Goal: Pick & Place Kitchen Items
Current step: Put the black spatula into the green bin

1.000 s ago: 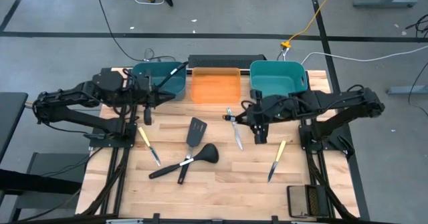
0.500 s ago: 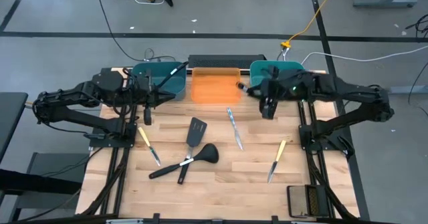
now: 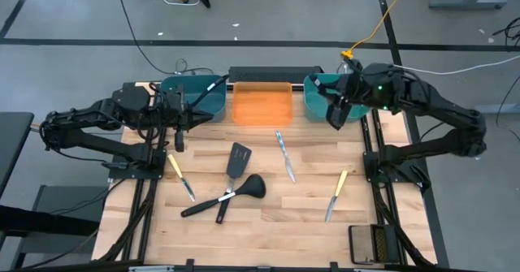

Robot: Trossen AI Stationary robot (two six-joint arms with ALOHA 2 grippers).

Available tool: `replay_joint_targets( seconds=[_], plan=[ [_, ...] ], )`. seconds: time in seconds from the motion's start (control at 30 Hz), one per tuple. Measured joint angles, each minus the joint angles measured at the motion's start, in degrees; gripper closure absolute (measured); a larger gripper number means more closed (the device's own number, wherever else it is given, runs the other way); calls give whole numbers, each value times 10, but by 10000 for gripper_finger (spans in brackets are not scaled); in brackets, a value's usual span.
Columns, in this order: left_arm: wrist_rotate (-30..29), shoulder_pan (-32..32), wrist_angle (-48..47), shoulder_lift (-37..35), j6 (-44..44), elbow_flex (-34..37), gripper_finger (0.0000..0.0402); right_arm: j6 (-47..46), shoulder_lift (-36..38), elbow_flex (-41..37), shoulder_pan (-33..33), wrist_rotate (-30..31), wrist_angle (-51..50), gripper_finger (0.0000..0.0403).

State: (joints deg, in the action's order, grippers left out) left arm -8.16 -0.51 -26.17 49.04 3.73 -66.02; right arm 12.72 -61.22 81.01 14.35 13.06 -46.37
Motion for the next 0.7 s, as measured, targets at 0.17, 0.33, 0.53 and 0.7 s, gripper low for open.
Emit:
replay_joint_targets(
  seconds=[0.17,0.33,0.53,0.7],
  plan=[
    [0,0,0,0,0,0,401,-2,12,0,24,1,3,319],
    [0,0,0,0,0,0,401,-2,29,0,33,33,31,319],
    [0,0,-1,0,1,0,401,-21,54,0,45,70,60,319],
    [0,0,-1,0,1,0,401,-11,65,17,59,75,62,319]
  ],
)
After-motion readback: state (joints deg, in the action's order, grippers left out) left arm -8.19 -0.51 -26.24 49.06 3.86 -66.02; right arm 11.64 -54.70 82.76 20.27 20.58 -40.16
